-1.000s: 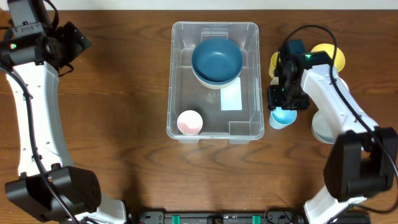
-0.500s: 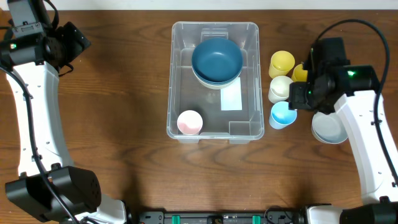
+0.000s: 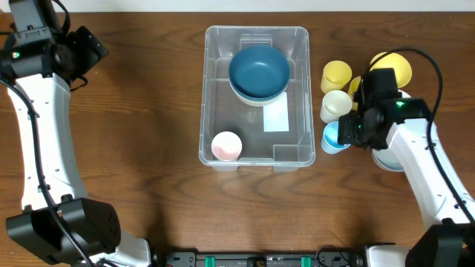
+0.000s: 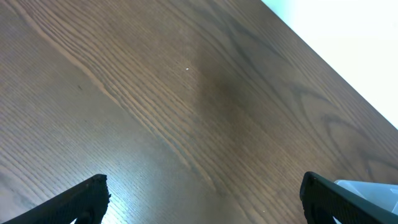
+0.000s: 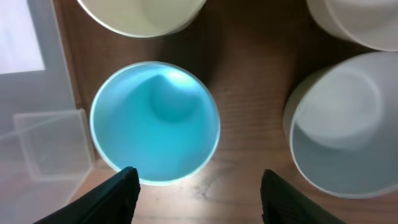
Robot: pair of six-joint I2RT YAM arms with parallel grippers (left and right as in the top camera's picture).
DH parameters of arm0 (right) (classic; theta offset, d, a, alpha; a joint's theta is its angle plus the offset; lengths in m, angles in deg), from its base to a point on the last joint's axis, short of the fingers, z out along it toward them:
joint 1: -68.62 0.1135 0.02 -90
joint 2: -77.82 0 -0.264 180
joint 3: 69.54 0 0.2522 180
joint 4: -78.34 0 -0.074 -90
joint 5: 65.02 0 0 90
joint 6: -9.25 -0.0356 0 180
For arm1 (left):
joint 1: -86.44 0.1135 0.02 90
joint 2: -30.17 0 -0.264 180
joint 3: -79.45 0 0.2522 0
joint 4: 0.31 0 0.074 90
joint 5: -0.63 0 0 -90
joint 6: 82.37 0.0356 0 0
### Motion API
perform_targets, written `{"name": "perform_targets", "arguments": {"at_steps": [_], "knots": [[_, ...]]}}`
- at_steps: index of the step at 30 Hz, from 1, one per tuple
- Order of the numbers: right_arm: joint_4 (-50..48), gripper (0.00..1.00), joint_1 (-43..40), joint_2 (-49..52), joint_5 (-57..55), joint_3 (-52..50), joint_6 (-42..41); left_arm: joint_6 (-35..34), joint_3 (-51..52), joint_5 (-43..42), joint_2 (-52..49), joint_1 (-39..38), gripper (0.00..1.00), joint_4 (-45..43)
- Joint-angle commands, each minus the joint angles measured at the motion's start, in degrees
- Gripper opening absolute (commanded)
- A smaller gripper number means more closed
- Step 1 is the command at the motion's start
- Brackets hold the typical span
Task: Pack container
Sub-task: 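Lower the right gripper and grasp the light blue cup's rim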
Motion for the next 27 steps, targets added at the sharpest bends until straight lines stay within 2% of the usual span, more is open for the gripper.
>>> {"name": "perform_targets", "arguments": {"at_steps": [1, 5, 14, 27], "knots": [[-2.32, 0.66, -0.28, -0.04, 0.22, -2.27, -0.55, 0.57, -0.57, 0.70, -0.11, 0.24, 0.98, 0.20], [-6.12, 0.64, -0.28, -0.02, 0.24, -4.57, -0.57, 0.57, -0.57, 0.70, -0.11, 0.24, 0.98, 0.20], [-10.34, 0.50, -0.94, 0.00, 0.24, -7.02, -1.25, 0.57, -0.57, 0.70, -0.11, 0.24, 0.98, 0.20], [-11.72, 0.44, -4.15, 0.22, 0.28, -7.13, -1.84, 0.57, -0.57, 0.70, -0.11, 0.24, 0.98, 0.20]]}}
